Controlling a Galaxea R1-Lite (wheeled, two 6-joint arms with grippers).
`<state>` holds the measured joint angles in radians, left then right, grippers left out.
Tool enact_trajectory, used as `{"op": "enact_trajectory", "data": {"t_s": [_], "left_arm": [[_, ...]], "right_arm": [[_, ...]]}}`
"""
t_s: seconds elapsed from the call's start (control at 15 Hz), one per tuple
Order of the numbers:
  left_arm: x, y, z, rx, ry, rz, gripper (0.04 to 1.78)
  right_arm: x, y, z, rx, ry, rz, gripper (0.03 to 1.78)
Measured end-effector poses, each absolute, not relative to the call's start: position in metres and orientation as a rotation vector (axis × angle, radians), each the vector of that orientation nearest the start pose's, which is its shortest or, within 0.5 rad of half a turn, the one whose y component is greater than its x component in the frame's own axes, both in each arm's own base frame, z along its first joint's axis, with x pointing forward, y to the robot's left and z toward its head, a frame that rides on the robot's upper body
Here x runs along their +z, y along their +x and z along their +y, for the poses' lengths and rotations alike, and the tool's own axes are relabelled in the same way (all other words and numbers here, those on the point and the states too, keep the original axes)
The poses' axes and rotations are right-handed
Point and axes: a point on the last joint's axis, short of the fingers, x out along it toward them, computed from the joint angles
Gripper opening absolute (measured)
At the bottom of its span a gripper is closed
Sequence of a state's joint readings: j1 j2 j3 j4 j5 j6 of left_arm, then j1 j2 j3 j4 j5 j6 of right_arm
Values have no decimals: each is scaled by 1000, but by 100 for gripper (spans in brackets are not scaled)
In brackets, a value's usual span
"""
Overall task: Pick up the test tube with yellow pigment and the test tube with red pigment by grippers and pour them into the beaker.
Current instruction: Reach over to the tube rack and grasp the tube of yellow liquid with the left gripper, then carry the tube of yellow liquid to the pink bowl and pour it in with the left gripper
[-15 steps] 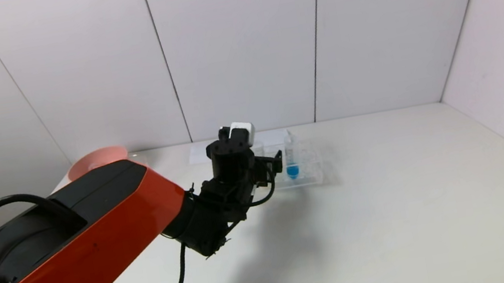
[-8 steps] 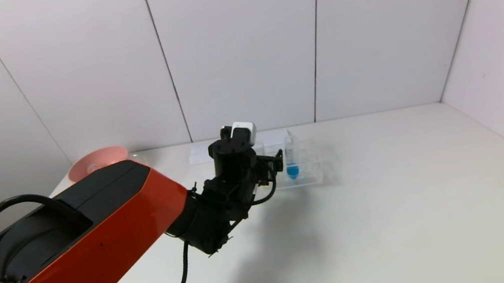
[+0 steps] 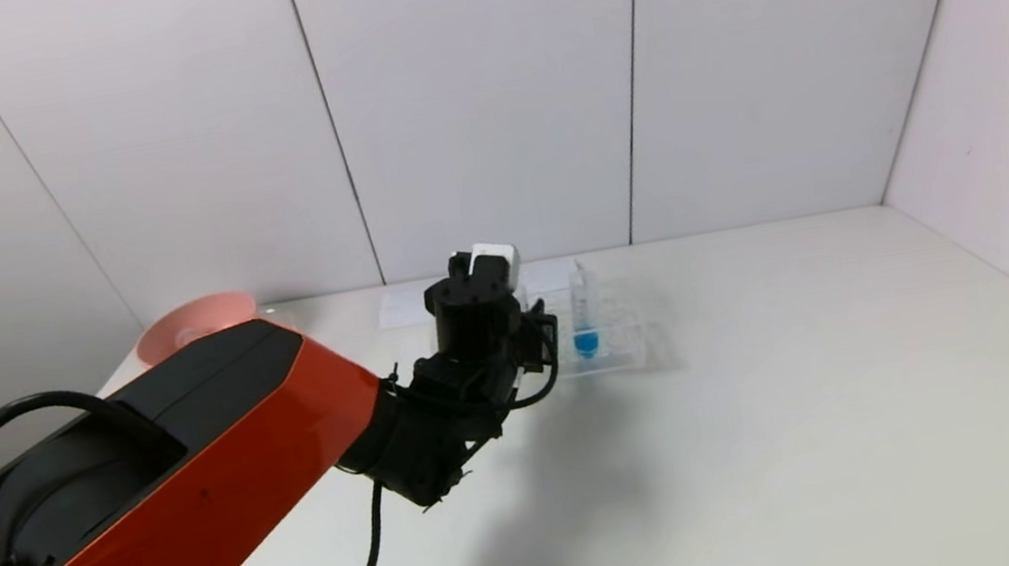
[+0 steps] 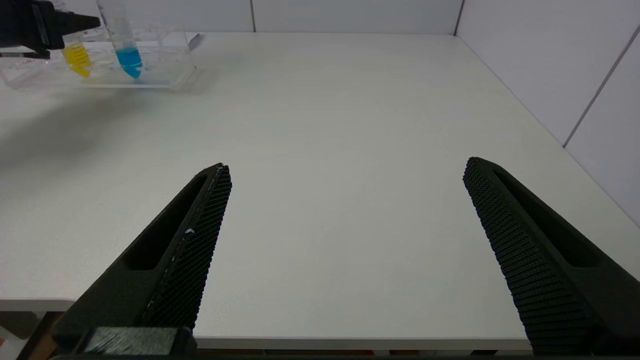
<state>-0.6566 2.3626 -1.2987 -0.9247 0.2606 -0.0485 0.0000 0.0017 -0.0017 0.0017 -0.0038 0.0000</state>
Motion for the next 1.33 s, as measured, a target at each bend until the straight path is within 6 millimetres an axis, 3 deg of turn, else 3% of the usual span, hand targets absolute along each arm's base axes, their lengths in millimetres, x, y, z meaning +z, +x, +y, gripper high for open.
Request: {"op": "enact_trajectory", "data": {"t_s": [0.07, 0.13, 0.8, 1.33], "left_arm": [[81, 371, -281, -395, 14, 135, 53], [81, 371, -281, -397, 13, 135, 51], [83, 369, -282, -400, 12, 131, 52], [104, 364, -278, -403, -8, 93, 52]], "right_arm": [[76, -23, 0, -4, 0, 2, 170], [76, -23, 0, -4, 0, 2, 170], [76, -23, 0, -4, 0, 2, 170], [76, -23, 0, -4, 0, 2, 170]]}}
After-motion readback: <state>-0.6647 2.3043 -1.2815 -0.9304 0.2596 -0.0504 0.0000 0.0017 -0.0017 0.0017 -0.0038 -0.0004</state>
